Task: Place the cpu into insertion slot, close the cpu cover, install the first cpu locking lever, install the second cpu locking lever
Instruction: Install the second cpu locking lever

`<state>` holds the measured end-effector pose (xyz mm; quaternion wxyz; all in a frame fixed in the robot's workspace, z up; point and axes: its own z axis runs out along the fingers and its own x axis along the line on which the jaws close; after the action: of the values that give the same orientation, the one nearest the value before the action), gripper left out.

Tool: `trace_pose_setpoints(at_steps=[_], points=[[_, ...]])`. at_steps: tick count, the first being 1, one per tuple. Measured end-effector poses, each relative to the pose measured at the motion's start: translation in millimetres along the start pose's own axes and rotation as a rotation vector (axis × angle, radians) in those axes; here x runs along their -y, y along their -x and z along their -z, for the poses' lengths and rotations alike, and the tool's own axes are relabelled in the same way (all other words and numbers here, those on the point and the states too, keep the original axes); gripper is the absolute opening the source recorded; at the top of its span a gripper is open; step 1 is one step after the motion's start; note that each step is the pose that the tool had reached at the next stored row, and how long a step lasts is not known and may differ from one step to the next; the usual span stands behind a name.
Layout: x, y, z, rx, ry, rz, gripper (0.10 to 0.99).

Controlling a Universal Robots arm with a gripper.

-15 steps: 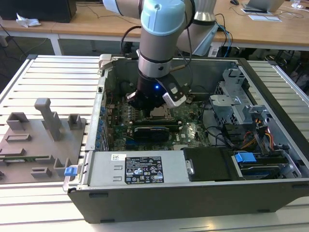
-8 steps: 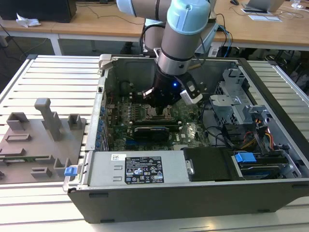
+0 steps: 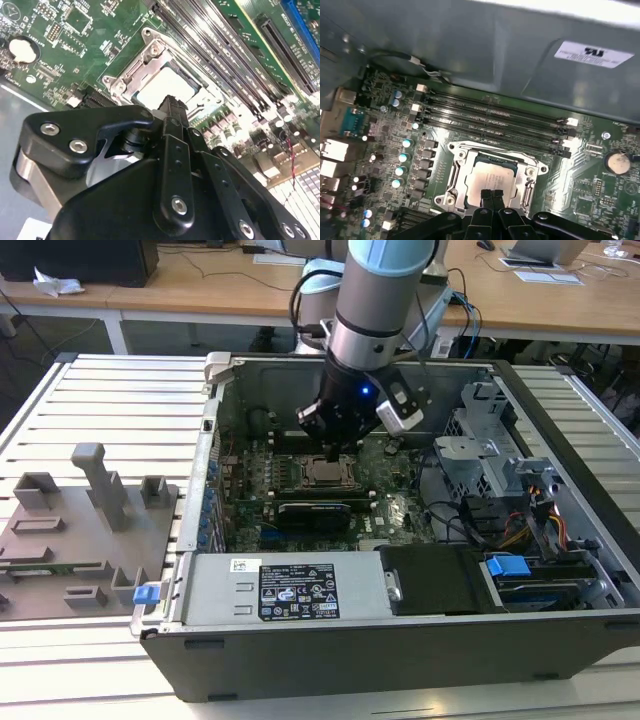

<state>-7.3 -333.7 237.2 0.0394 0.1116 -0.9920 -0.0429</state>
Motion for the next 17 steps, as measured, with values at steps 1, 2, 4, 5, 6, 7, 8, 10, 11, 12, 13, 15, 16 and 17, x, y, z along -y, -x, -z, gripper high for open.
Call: trace_pose_setpoints(at_steps=[1, 2, 4, 5, 6, 7, 8, 10, 11, 12, 13, 15, 16, 17], points=[[-0.2, -0.1, 1.4, 0.0001, 0.0, 0.0, 0.106], [-0.5, -0.3, 4.1, 0.0002, 0.0, 0.0, 0.106], [-1.2, -0.7, 10.3, 0.0001, 0.0, 0.0, 0.106], [-1.4, -0.8, 11.6, 0.0001, 0.0, 0.0, 0.106], [-1.7, -0.9, 14.1, 0.0001, 0.0, 0.0, 0.106], [-1.9, -1.1, 16.0, 0.0001, 0.0, 0.0, 0.106], [-2.1, -1.1, 17.4, 0.0, 0.0, 0.0, 0.106], [-2.5, -1.4, 21.6, 0.0001, 0.0, 0.0, 0.106], [-2.7, -1.5, 23.2, 0.0001, 0.0, 0.0, 0.106], [-3.1, -1.7, 26.1, 0.0001, 0.0, 0.0, 0.106], [-3.5, -1.9, 30.0, 0.0001, 0.0, 0.0, 0.106], [-4.2, -2.4, 36.5, 0.0001, 0.0, 0.0, 0.106], [-4.4, -2.6, 38.8, 0.0001, 0.0, 0.0, 0.106], [-4.5, -2.6, 40.1, 0.0001, 0.0, 0.0, 0.106]])
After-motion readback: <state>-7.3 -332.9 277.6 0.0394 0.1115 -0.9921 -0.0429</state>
